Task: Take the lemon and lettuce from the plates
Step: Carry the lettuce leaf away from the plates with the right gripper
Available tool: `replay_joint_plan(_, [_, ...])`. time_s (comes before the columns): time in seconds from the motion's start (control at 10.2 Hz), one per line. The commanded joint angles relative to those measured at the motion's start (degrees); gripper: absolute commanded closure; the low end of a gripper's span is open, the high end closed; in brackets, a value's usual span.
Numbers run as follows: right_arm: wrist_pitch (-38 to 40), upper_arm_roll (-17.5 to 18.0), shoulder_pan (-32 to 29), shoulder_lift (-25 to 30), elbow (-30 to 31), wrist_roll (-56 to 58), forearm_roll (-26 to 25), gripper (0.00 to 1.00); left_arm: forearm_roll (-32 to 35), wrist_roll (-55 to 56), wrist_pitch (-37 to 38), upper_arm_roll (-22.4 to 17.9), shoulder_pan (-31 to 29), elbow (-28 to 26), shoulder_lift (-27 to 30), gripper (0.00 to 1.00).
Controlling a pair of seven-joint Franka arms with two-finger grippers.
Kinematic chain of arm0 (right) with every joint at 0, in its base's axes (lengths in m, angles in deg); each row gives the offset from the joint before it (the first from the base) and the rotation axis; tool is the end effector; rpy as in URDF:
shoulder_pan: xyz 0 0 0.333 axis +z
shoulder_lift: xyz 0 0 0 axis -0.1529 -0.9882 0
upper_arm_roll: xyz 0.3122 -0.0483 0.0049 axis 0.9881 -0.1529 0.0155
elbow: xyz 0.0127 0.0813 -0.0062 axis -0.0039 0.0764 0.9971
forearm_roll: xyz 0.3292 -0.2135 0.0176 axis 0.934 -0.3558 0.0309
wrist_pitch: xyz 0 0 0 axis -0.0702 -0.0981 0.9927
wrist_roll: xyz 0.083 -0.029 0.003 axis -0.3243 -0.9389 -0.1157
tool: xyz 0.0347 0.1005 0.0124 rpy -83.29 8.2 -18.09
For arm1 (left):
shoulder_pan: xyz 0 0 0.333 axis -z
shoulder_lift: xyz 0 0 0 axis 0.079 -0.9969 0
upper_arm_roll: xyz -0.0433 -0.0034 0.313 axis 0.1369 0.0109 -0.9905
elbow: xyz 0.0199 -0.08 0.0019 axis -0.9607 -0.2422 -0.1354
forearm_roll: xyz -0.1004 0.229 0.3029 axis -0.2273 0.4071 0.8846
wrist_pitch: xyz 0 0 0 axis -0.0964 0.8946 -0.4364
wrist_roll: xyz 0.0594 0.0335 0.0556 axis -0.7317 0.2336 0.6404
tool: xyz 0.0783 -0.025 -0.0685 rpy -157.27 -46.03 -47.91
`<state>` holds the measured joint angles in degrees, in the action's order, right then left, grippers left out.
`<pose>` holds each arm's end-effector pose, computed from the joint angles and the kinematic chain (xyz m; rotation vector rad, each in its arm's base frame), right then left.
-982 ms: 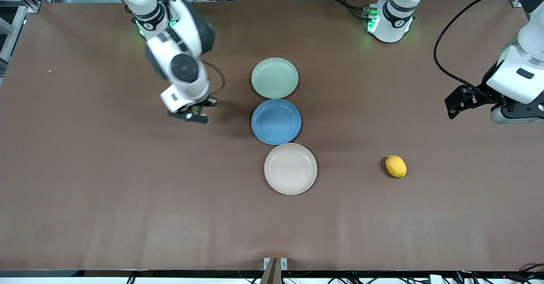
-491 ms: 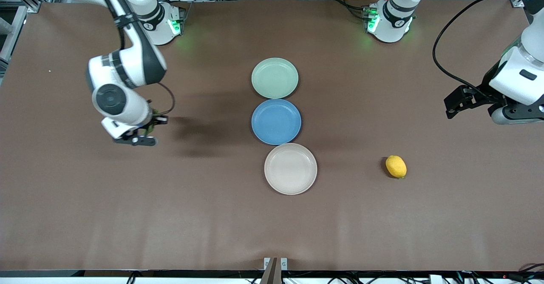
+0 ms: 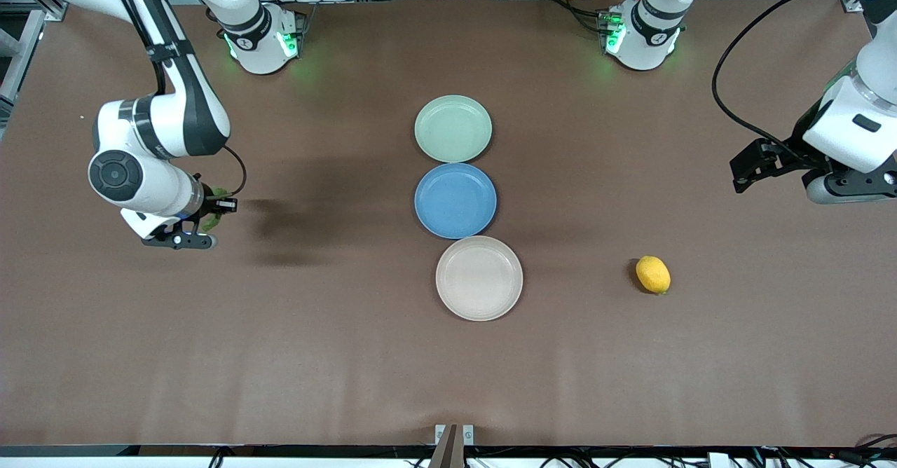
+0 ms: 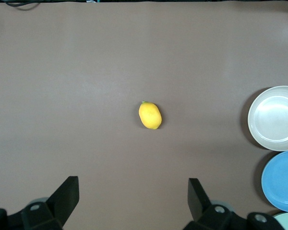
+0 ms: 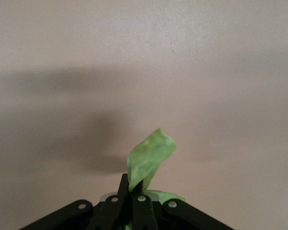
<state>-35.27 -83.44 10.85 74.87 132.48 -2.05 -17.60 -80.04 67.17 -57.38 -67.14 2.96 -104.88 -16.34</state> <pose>0.5540 0.0367 0.2863 3.0182 -0.0949 -0.2671 0.5940 -0.1002 0.6314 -3.0795 -0.0158 -0.1248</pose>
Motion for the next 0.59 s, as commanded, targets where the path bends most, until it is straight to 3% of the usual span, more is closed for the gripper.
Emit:
replay_joint_plan(0.0, [-7.34,-1.03,-0.65,-1.22,4.14,1.29,1.52,1.00,-1.75,-3.56,2.19,0.90,-0.62,-1.08,1.42,0.00])
replay_joint_plan(0.49, [-17.10,-1.73,-2.59,-6.94,5.03,1.29,1.52,1.00,-4.30,-3.75,2.72,0.81,-0.71,-1.26,2.74,0.00])
